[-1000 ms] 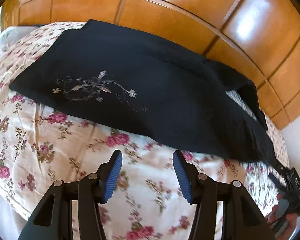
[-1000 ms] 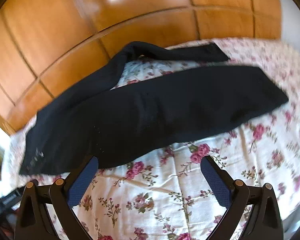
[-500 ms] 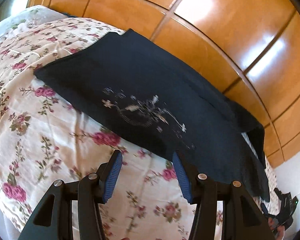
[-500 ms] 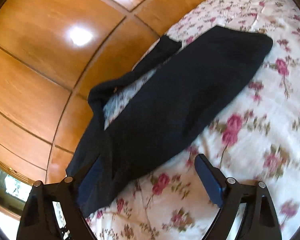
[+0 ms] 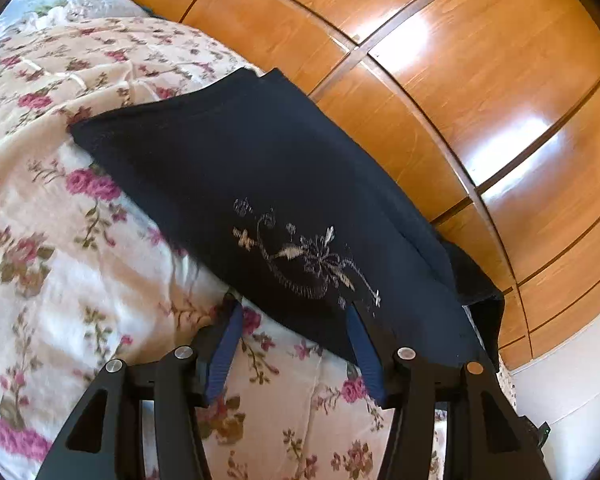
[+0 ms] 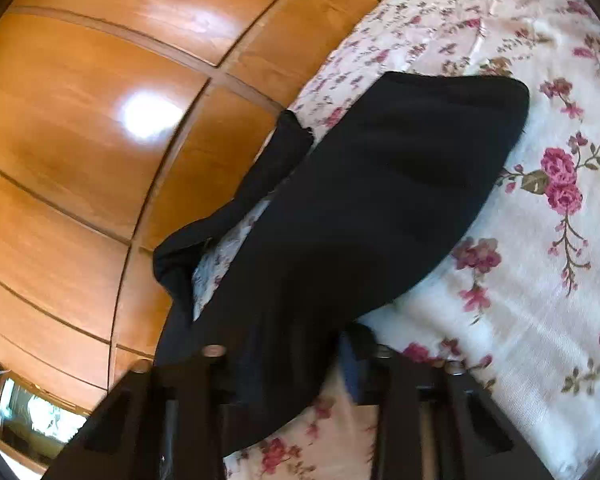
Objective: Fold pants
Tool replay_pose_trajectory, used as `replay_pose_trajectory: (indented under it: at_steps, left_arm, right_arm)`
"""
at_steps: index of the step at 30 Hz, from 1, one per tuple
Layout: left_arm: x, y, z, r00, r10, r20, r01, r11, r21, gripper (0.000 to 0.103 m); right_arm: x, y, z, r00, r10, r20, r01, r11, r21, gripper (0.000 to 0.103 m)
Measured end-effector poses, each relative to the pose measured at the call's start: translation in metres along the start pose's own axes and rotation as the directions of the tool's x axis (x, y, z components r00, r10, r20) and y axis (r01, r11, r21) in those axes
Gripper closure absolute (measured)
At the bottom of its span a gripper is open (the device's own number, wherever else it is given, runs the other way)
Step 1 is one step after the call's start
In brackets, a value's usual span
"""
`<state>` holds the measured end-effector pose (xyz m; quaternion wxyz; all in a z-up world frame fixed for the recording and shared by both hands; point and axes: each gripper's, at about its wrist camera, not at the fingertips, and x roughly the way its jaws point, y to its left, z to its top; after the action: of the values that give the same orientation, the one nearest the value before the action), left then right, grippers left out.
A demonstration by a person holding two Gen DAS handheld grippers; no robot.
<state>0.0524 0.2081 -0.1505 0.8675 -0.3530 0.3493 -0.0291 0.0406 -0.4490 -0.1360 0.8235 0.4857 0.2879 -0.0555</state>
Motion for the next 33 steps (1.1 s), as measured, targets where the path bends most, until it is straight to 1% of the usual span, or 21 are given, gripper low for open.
replay_pose_trajectory:
  at_steps: [2, 5, 7, 10, 12, 13, 14, 15, 16, 17, 19, 21, 24, 27, 30, 33]
  left_arm:
    - [0.002, -0.001, 0.001, 1.0, 0.005, 0.003, -0.005, 1.0, 0.031, 0.048]
    - [0.004, -0.005, 0.005, 1.0, 0.018, 0.006, -0.018, 0.999, 0.032, 0.048]
    - [0.012, -0.004, 0.015, 1.0, 0.004, 0.01, -0.004, 1.0, -0.012, 0.048]
    - [0.02, 0.006, 0.027, 0.999, -0.033, 0.022, 0.035, 0.993, -0.11, 0.048]
    - [0.023, 0.013, 0.035, 0.999, -0.036, 0.033, 0.041, 0.986, -0.161, 0.053]
    - [0.027, 0.015, 0.037, 0.999, -0.02, 0.043, 0.028, 0.984, -0.174, 0.06]
    - [0.03, 0.017, 0.038, 0.999, 0.0, 0.049, 0.008, 0.986, -0.166, 0.072]
    - [0.034, 0.018, 0.037, 0.998, 0.025, 0.056, -0.017, 0.99, -0.141, 0.08]
    - [0.036, 0.019, 0.036, 0.998, 0.029, 0.058, -0.021, 0.991, -0.136, 0.088]
    - [0.037, 0.024, 0.036, 0.998, 0.011, 0.06, -0.001, 0.987, -0.158, 0.088]
    - [0.037, 0.026, 0.036, 0.998, -0.006, 0.058, 0.015, 0.985, -0.171, 0.091]
    - [0.037, 0.024, 0.036, 0.998, -0.006, 0.055, 0.014, 0.988, -0.156, 0.094]
    - [0.035, 0.023, 0.035, 0.998, -0.004, 0.055, 0.012, 0.988, -0.153, 0.095]
    - [0.026, 0.024, 0.035, 0.998, -0.022, 0.057, 0.031, 0.986, -0.163, 0.096]
    - [0.011, 0.022, 0.037, 0.997, -0.043, 0.065, 0.05, 0.992, -0.114, 0.096]
    - [-0.005, 0.017, 0.037, 0.995, -0.066, 0.071, 0.071, 0.995, -0.073, 0.097]
  right_arm:
    - [0.004, -0.002, 0.002, 1.0, 0.018, -0.003, -0.018, 0.999, -0.032, 0.088]
    - [0.003, 0.0, -0.001, 1.0, 0.028, -0.013, -0.029, 0.994, -0.106, 0.089]
    - [0.002, 0.0, -0.003, 1.0, 0.026, -0.01, -0.027, 0.992, -0.125, 0.089]
    - [0.003, -0.001, -0.001, 0.999, 0.032, -0.004, -0.032, 0.992, -0.119, 0.089]
    - [0.005, -0.001, -0.001, 1.0, 0.028, -0.002, -0.028, 0.992, -0.12, 0.09]
    - [0.006, 0.0, -0.001, 1.0, 0.018, -0.001, -0.018, 0.992, -0.127, 0.091]
    - [0.007, 0.0, -0.001, 1.0, 0.01, 0.003, -0.009, 0.991, -0.134, 0.093]
    - [0.008, 0.001, -0.002, 1.0, -0.003, 0.009, 0.005, 0.99, -0.144, 0.094]
    - [0.008, 0.002, -0.003, 1.0, -0.009, 0.011, 0.01, 0.989, -0.15, 0.095]
    - [0.008, 0.003, -0.003, 1.0, -0.013, 0.013, 0.014, 0.988, -0.155, 0.095]
    - [0.008, 0.002, -0.004, 1.0, -0.013, 0.018, 0.015, 0.987, -0.157, 0.096]
    - [0.007, 0.003, -0.004, 1.0, -0.014, 0.025, 0.018, 0.986, -0.164, 0.096]
    - [0.006, 0.003, -0.005, 0.999, -0.016, 0.033, 0.022, 0.986, -0.164, 0.097]
    - [-0.002, 0.009, -0.007, 0.998, -0.03, 0.061, 0.041, 0.983, -0.18, 0.095]
    - [-0.01, 0.01, -0.007, 0.996, -0.033, 0.082, 0.048, 0.982, -0.183, 0.095]
    - [-0.016, 0.013, -0.007, 0.996, -0.036, 0.079, 0.051, 0.978, -0.201, 0.095]
